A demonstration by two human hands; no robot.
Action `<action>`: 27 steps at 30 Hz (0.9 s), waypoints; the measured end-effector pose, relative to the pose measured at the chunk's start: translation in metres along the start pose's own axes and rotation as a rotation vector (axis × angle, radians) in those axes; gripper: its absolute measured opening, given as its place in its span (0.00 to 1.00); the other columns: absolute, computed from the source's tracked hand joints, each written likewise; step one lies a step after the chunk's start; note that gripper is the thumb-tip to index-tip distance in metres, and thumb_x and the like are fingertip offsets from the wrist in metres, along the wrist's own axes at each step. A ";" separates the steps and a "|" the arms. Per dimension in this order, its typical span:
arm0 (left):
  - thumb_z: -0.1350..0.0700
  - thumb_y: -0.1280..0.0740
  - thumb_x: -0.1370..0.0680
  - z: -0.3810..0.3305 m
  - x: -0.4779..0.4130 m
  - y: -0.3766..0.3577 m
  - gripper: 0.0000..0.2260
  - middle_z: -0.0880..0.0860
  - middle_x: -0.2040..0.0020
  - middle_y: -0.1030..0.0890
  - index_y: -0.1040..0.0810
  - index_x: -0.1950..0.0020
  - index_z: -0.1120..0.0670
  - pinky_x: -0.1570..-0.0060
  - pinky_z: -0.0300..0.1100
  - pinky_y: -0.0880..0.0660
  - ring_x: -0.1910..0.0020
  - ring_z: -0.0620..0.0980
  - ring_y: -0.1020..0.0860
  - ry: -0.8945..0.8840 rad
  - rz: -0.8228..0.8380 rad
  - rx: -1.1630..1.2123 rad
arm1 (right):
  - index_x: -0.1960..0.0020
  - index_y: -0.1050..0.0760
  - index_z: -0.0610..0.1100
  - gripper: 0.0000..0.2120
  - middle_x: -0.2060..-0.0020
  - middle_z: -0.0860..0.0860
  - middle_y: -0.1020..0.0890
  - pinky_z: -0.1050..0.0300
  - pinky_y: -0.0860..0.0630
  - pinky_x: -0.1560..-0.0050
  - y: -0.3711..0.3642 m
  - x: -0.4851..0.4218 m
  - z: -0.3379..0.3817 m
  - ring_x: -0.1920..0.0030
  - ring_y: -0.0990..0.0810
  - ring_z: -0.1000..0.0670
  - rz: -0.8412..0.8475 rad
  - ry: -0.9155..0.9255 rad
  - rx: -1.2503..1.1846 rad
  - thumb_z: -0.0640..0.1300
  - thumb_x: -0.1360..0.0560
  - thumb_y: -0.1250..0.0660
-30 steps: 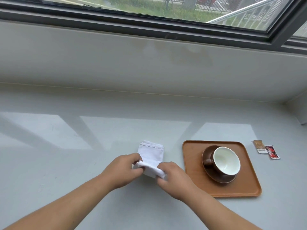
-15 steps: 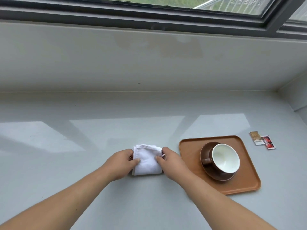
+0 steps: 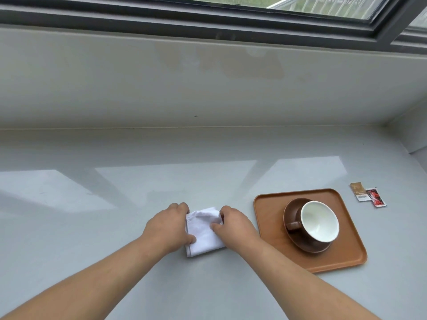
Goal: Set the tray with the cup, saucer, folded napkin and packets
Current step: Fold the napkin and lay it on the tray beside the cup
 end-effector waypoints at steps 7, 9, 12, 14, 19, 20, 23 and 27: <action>0.43 0.22 0.34 0.002 0.004 -0.005 0.26 0.48 0.47 0.31 0.35 0.47 0.47 0.64 0.46 0.29 0.54 0.53 0.24 -0.001 0.019 -0.008 | 0.50 0.30 0.46 0.07 0.51 0.47 0.24 0.50 0.25 0.57 0.001 0.015 0.017 0.54 0.22 0.42 -0.050 0.041 -0.049 0.47 0.23 0.34; 0.45 0.22 0.34 0.000 0.004 -0.006 0.26 0.49 0.48 0.28 0.35 0.47 0.48 0.65 0.46 0.30 0.55 0.54 0.23 -0.009 0.016 0.015 | 0.46 0.30 0.47 0.08 0.50 0.47 0.24 0.54 0.27 0.62 -0.002 0.017 0.011 0.56 0.21 0.45 -0.028 -0.023 -0.123 0.46 0.24 0.34; 0.46 0.21 0.34 -0.002 0.005 -0.011 0.28 0.49 0.47 0.24 0.34 0.42 0.48 0.62 0.46 0.27 0.54 0.53 0.22 -0.015 0.041 0.053 | 0.41 0.30 0.48 0.15 0.51 0.48 0.20 0.59 0.32 0.67 -0.009 0.019 0.000 0.56 0.20 0.48 0.024 -0.123 -0.209 0.46 0.26 0.33; 0.45 0.22 0.33 -0.001 0.007 -0.016 0.29 0.48 0.49 0.22 0.33 0.40 0.48 0.61 0.47 0.25 0.53 0.53 0.22 -0.011 0.086 0.039 | 0.40 0.31 0.49 0.17 0.55 0.52 0.21 0.60 0.32 0.68 -0.013 0.020 -0.004 0.58 0.21 0.51 0.063 -0.160 -0.211 0.46 0.27 0.32; 0.43 0.26 0.33 -0.004 0.011 -0.019 0.20 0.45 0.57 0.27 0.32 0.51 0.47 0.68 0.44 0.34 0.56 0.50 0.24 -0.046 0.124 -0.075 | 0.51 0.30 0.47 0.10 0.60 0.53 0.24 0.59 0.33 0.68 -0.021 0.026 -0.007 0.63 0.26 0.54 0.157 -0.186 -0.136 0.45 0.30 0.32; 0.43 0.26 0.33 -0.005 0.011 -0.020 0.19 0.44 0.57 0.27 0.32 0.52 0.46 0.68 0.43 0.35 0.56 0.50 0.25 -0.052 0.127 -0.078 | 0.53 0.30 0.47 0.09 0.61 0.53 0.24 0.59 0.33 0.68 -0.023 0.029 -0.007 0.64 0.26 0.53 0.173 -0.183 -0.117 0.45 0.31 0.32; 0.44 0.30 0.32 -0.009 0.014 -0.023 0.14 0.44 0.59 0.28 0.34 0.57 0.45 0.68 0.42 0.36 0.58 0.49 0.26 -0.075 0.130 -0.071 | 0.55 0.29 0.48 0.07 0.61 0.53 0.24 0.58 0.30 0.67 -0.028 0.036 -0.009 0.61 0.24 0.51 0.199 -0.164 -0.090 0.45 0.31 0.32; 0.39 0.35 0.32 -0.014 0.017 -0.021 0.13 0.45 0.59 0.26 0.34 0.63 0.46 0.67 0.42 0.35 0.62 0.46 0.26 -0.107 0.120 -0.025 | 0.62 0.34 0.51 0.07 0.63 0.55 0.27 0.59 0.34 0.69 -0.020 0.045 -0.009 0.62 0.27 0.51 0.169 -0.098 -0.091 0.45 0.32 0.35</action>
Point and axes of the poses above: each hand's wrist, its own x-axis away from the middle knuckle, its own y-axis out of the back of the hand, z = x × y, the point moved 10 cm from there along -x, towards the middle knuckle
